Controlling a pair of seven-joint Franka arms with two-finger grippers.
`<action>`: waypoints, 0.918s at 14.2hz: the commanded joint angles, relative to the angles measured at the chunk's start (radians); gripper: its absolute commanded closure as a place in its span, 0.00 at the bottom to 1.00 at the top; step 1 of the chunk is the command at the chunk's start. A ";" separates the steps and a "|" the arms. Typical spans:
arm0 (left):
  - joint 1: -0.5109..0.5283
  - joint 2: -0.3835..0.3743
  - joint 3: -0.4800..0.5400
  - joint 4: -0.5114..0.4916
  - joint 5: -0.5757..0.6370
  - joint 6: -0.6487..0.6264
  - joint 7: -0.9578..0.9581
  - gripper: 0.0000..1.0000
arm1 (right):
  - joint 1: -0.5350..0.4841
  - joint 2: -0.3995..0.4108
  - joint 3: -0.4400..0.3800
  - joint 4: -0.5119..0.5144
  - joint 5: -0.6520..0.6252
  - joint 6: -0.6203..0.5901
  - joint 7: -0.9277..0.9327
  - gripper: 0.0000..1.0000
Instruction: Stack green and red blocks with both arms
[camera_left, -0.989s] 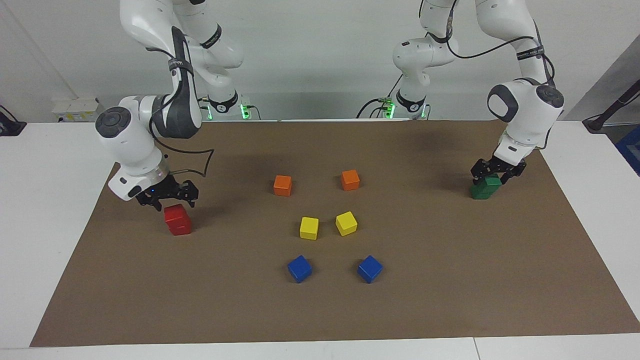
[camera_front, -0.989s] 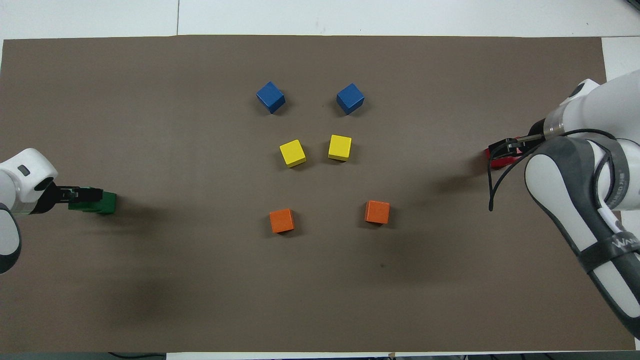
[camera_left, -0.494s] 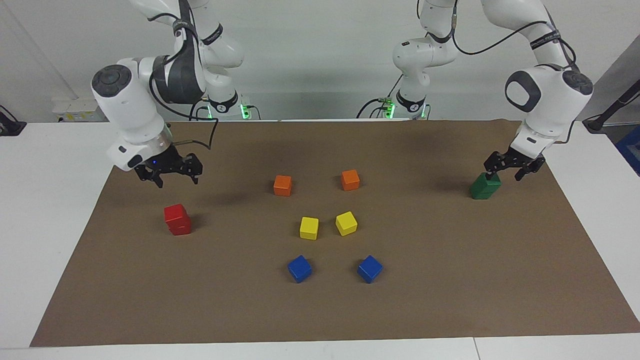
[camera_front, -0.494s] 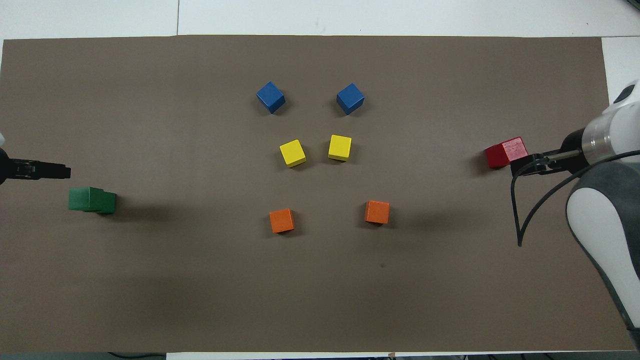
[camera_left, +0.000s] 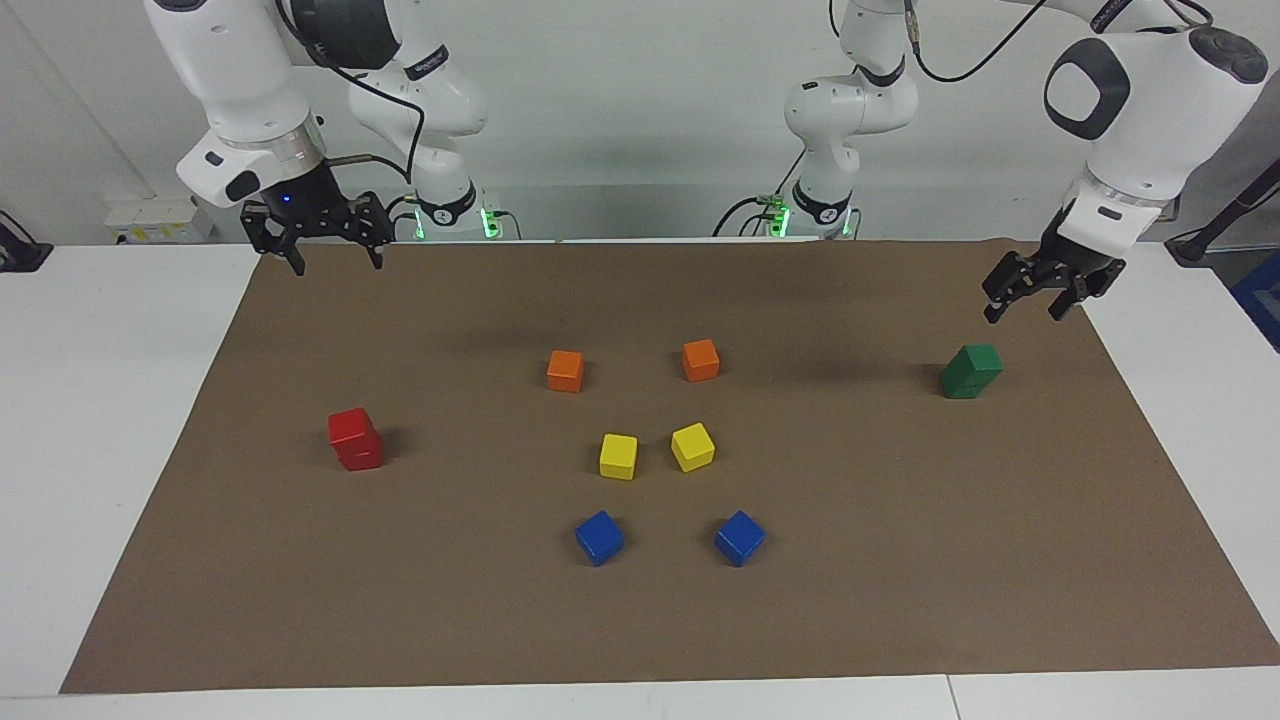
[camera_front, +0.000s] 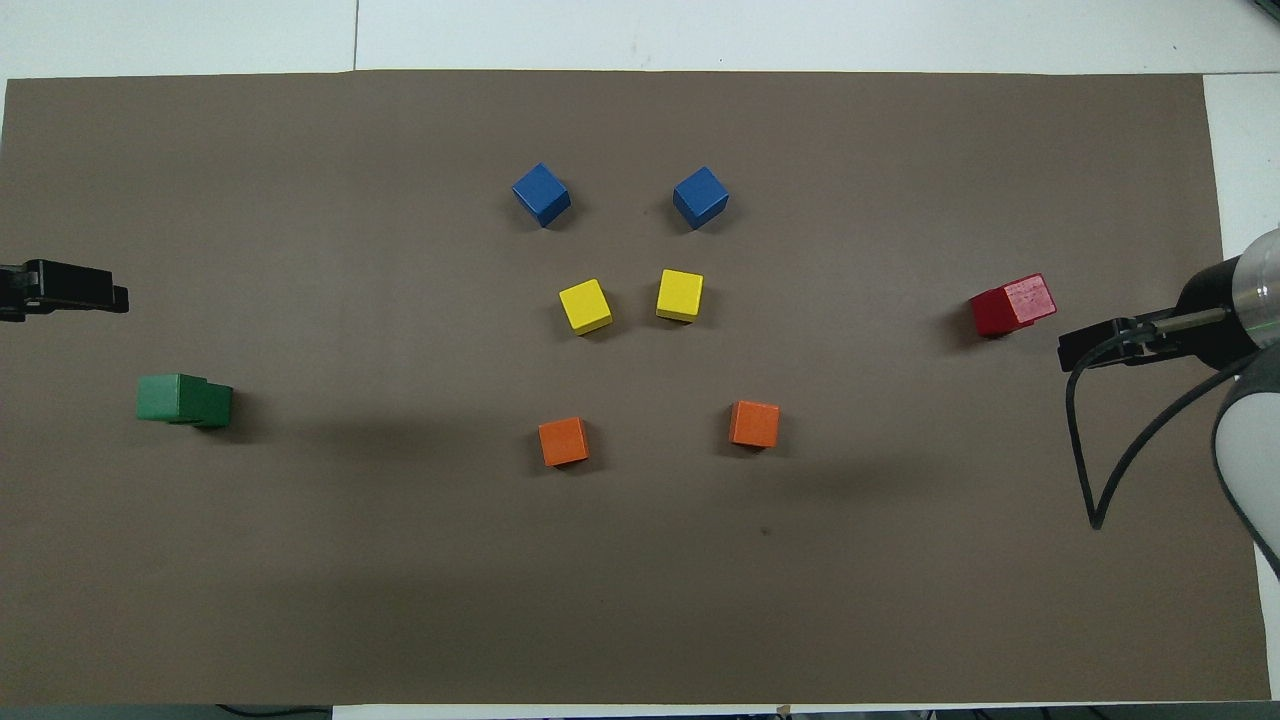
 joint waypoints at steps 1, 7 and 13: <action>-0.008 -0.003 0.004 0.014 -0.006 -0.026 -0.013 0.00 | -0.018 0.010 0.009 0.024 0.018 -0.023 0.004 0.00; -0.008 -0.002 0.005 0.012 -0.001 -0.018 -0.013 0.00 | -0.022 0.004 0.007 0.010 0.018 -0.021 0.008 0.00; -0.033 0.024 0.005 0.098 0.028 -0.169 -0.013 0.00 | -0.022 -0.005 0.007 -0.010 0.019 -0.020 0.011 0.00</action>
